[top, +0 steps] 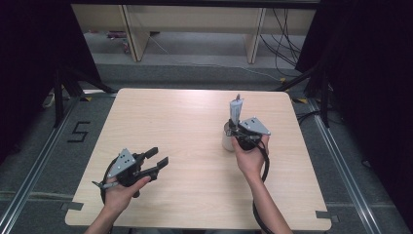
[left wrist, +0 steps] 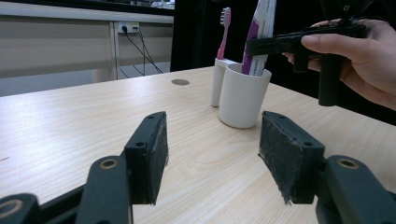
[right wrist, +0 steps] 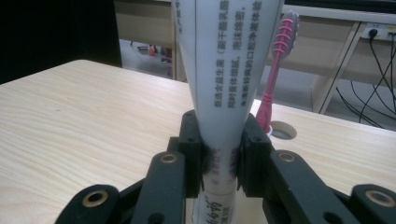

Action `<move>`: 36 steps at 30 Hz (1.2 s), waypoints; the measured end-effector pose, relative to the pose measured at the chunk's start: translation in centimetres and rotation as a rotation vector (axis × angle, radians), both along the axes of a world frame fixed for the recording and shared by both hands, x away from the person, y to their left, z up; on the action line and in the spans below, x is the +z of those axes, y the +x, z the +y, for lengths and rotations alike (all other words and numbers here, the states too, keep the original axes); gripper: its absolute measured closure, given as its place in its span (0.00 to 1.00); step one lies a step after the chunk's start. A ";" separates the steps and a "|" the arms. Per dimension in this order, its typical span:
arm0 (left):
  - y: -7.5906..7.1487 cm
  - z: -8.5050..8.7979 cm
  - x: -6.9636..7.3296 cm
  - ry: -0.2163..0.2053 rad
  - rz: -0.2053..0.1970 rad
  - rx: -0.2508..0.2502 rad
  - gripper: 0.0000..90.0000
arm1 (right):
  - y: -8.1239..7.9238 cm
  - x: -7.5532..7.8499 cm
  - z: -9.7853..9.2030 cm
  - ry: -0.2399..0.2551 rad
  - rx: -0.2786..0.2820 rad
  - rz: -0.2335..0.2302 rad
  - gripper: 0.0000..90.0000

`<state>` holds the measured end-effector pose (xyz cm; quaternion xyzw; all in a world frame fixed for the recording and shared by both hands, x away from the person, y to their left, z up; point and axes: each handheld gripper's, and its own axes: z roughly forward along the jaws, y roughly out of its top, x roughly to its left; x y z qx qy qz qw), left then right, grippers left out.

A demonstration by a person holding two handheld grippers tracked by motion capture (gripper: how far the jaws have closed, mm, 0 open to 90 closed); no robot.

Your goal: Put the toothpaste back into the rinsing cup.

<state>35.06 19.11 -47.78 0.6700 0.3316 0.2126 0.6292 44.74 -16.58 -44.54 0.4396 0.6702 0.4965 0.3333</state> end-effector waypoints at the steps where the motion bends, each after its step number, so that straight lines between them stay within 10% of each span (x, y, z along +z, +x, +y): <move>1: -0.1 0.1 0.0 0.013 0.008 0.006 0.47 | 0.0 0.0 -0.1 -0.022 0.005 -0.001 0.84; 36: -0.1 0.2 -0.1 0.017 0.011 0.010 0.46 | -0.1 -0.8 -0.1 0.000 -0.021 0.042 0.84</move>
